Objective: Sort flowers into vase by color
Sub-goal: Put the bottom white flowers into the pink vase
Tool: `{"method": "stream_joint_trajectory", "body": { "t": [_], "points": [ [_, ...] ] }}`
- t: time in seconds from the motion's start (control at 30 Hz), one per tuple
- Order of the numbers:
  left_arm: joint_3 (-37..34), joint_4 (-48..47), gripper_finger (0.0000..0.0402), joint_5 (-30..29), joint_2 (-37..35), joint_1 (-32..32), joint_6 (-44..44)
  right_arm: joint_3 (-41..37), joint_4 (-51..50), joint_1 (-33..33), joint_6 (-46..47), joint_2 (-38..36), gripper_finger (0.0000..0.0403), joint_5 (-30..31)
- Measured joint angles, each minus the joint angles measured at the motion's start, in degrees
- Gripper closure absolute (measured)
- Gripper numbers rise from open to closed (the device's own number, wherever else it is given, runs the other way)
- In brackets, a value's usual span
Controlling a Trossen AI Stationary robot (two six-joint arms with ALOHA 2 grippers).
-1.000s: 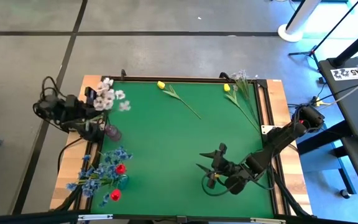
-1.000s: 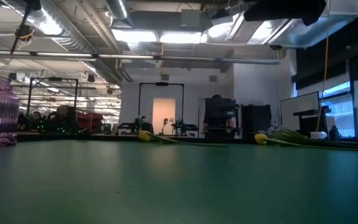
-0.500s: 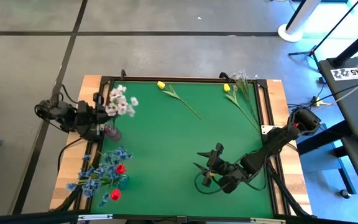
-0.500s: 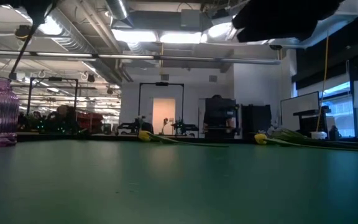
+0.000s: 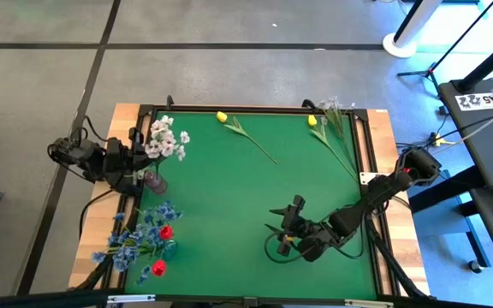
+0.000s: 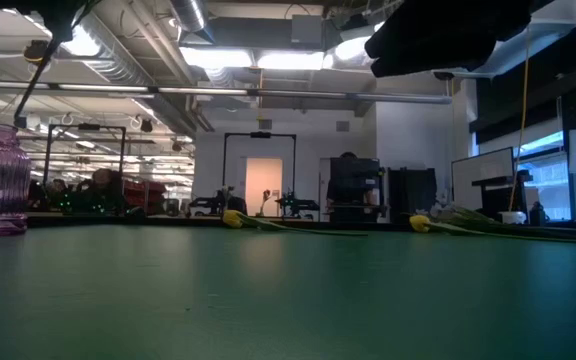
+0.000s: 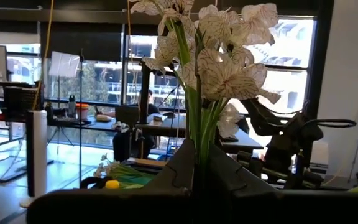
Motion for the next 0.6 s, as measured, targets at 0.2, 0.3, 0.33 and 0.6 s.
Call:
{"method": "stream_joint_trajectory", "body": {
  "t": [0.2,0.3,0.33,0.6],
  "points": [
    [-0.62,10.43,0.0392,12.88,0.34,0.00,0.39,-0.02,1.31,-0.84,-2.95,0.00,0.0194,2.17],
    [-2.50,16.73,0.0392,18.85,1.11,0.00,2.83,-0.02,4.26,-3.08,-4.46,-0.02,0.0194,3.73],
    [-3.16,18.52,0.0392,19.56,1.52,-0.02,3.67,-0.02,5.13,-3.94,-4.78,0.08,0.0194,3.75],
    [-4.63,34.89,0.0392,19.61,15.46,-0.01,5.15,-0.02,22.69,-10.41,-15.17,6.67,0.0194,-3.72]
  ]
}}
